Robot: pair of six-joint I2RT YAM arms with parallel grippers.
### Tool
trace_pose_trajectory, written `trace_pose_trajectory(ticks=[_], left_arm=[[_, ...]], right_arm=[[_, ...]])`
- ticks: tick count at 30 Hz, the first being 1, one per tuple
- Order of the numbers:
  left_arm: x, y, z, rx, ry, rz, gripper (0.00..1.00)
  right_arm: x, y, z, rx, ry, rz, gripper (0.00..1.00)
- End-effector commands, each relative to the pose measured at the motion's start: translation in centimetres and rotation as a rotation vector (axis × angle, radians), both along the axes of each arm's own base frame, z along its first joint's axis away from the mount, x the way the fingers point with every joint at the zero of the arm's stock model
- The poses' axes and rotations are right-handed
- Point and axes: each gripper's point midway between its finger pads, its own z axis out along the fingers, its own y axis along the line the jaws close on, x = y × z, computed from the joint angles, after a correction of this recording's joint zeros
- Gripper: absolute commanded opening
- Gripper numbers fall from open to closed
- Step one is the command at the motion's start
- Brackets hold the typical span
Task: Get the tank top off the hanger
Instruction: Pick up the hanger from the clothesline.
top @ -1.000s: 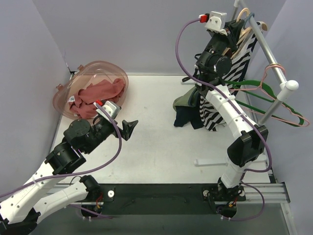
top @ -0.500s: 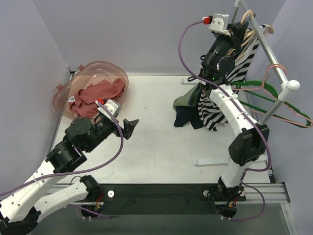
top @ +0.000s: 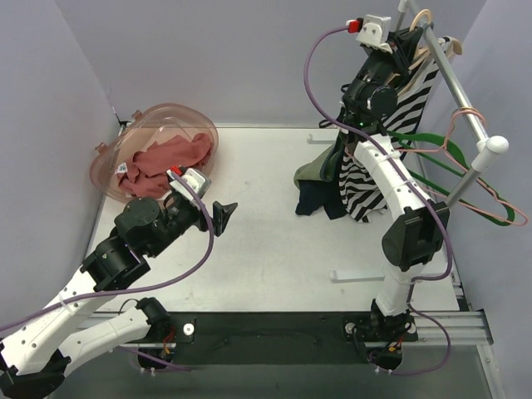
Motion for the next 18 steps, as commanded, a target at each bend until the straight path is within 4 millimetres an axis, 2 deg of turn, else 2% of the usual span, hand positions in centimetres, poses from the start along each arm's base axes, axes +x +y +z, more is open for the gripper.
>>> trace_pose_trajectory(ticks=[1,5,10,12,14,15,17,18], left_arm=[[-0.2,0.0,2.3,-0.031,-0.043,-0.011,0.97],[0.0,-0.5,2.6,-0.036,-0.047,-0.023,0.97],[0.8,-2.8,4.3,-0.066,-0.048,-0.075,0.97],[1.0,-3.6,6.4,-0.115,-0.08,-0.093,0.97],[1.5,-5.1,6.8,-0.126,-0.076,-0.126,0.97],[1.5,-5.4,8.4,-0.153,-0.104,-0.139,0.97],[2.1,-6.9,8.5,-0.148,-0.1,-0.171,0.97],[2.2,-7.1,9.6,-0.163,-0.117,-0.174,0.97]], right_arm=[[-6.2,-2.3,5.7,0.106,-0.397,0.017,0.0],[-5.7,-2.3,5.5,0.15,-0.352,0.029,0.0],[-6.8,-3.0,4.3,0.304,-0.291,0.013,0.0],[-7.1,-3.0,4.1,0.333,-0.299,0.009,0.0],[-7.5,-3.0,3.9,0.359,-0.307,-0.005,0.0],[-6.9,-2.8,3.5,0.364,-0.296,-0.012,0.0],[-7.6,-2.9,4.1,0.376,-0.305,-0.032,0.0],[-7.4,-2.5,4.0,0.373,-0.299,-0.035,0.0]])
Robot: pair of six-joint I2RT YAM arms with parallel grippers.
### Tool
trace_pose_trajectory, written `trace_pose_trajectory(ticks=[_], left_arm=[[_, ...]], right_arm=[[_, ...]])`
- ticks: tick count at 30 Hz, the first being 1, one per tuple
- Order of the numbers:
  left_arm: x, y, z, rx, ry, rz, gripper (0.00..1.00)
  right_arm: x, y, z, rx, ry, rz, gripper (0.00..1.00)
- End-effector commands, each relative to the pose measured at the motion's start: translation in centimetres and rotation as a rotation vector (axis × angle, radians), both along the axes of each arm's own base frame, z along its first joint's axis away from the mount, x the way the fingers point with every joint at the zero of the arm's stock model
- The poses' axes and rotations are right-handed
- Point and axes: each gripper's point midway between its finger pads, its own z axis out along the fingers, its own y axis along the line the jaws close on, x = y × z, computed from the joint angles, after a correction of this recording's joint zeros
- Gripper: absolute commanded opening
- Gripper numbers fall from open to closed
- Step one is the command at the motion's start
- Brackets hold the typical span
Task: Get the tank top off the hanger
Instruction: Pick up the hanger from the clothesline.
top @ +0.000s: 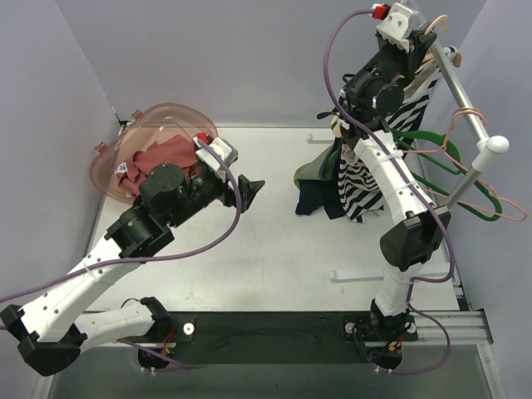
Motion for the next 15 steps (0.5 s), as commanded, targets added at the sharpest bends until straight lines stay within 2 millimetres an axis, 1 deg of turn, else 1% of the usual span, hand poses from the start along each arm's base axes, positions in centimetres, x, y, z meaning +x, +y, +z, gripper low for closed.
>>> trace_pose_trajectory(ticks=[1,2,3,5,6,8,10,11,12,13,14,15], left_arm=[[0.2,-2.4,5.7,-0.122,-0.093,-0.077,0.97],[0.5,-2.6,5.8,-0.12,-0.1,-0.07,0.97],[0.7,-2.7,6.8,-0.134,-0.127,-0.068,0.97],[1.2,-3.4,7.4,-0.147,-0.144,-0.076,0.97],[1.4,-3.6,8.3,-0.164,-0.169,-0.08,0.96],[1.8,-4.9,9.5,-0.172,-0.188,-0.11,0.96],[2.7,-6.1,9.8,-0.165,-0.188,-0.122,0.95],[2.8,-6.5,10.6,-0.184,-0.216,-0.133,0.95],[3.1,-7.0,10.6,-0.185,-0.217,-0.138,0.95],[3.7,-7.6,10.7,-0.185,-0.215,-0.138,0.95],[4.0,-7.9,10.8,-0.186,-0.218,-0.133,0.95],[4.4,-8.2,10.8,-0.182,-0.22,-0.134,0.95]], right_arm=[[-5.6,-1.5,4.4,0.134,-0.249,-0.025,0.0],[-5.7,-1.2,4.5,0.139,-0.25,-0.016,0.0],[-6.0,-1.1,4.7,0.144,-0.251,-0.01,0.0],[-6.0,-0.7,4.8,0.15,-0.239,0.005,0.0],[-6.0,-0.7,4.7,0.155,-0.235,0.006,0.0],[-6.1,-0.5,4.6,0.149,-0.224,0.005,0.0],[-6.4,-0.4,4.5,0.155,-0.229,0.01,0.0],[-6.1,-0.1,3.9,0.149,-0.209,0.015,0.0],[-6.7,0.0,4.1,0.16,-0.223,0.035,0.0],[-6.9,0.2,4.0,0.16,-0.218,0.046,0.0],[-6.6,0.5,3.4,0.152,-0.193,0.056,0.0],[-7.4,0.4,3.8,0.168,-0.211,0.071,0.0]])
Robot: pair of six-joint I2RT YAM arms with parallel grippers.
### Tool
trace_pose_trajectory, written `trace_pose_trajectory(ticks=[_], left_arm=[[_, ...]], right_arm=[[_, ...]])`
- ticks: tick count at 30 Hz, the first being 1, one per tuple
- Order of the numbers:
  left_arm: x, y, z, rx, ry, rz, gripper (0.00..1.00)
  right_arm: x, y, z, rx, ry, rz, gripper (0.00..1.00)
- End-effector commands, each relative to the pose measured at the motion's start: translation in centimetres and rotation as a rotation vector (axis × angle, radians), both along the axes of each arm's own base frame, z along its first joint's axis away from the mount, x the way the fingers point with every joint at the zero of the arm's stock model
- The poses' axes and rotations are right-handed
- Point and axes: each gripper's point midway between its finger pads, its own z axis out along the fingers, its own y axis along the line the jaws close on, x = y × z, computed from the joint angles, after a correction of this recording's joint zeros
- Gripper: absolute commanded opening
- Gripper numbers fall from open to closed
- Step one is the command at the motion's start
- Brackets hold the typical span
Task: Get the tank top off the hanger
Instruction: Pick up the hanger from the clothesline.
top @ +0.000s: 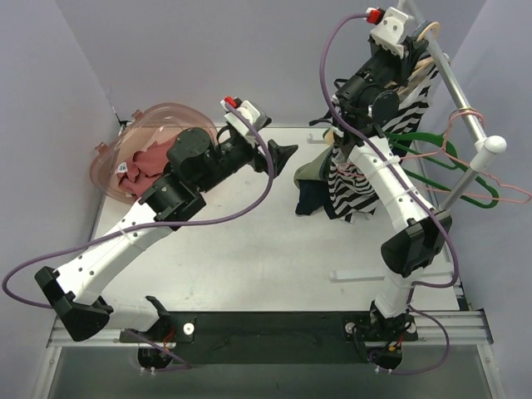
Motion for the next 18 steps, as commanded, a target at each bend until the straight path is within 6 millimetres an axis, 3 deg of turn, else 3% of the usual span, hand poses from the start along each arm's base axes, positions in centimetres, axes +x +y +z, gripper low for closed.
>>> trace_pose_trajectory(ticks=[1,3,13,18], left_arm=[[0.9,-1.9,3.2,-0.061,-0.085,-0.037,0.95],[1.2,-2.5,3.4,-0.066,-0.099,-0.058,0.95],[-0.5,-6.9,-1.3,-0.005,-0.134,-0.421,0.89],[-0.6,-8.9,-1.0,-0.042,-0.094,-0.534,0.82]], right_arm=[[-5.1,-1.3,2.7,0.113,-0.199,0.05,0.0],[-5.7,-1.6,2.4,0.133,-0.201,0.058,0.0],[-6.4,-2.1,1.6,0.148,-0.164,0.096,0.0],[-6.5,-2.2,1.6,0.155,-0.162,0.111,0.0]])
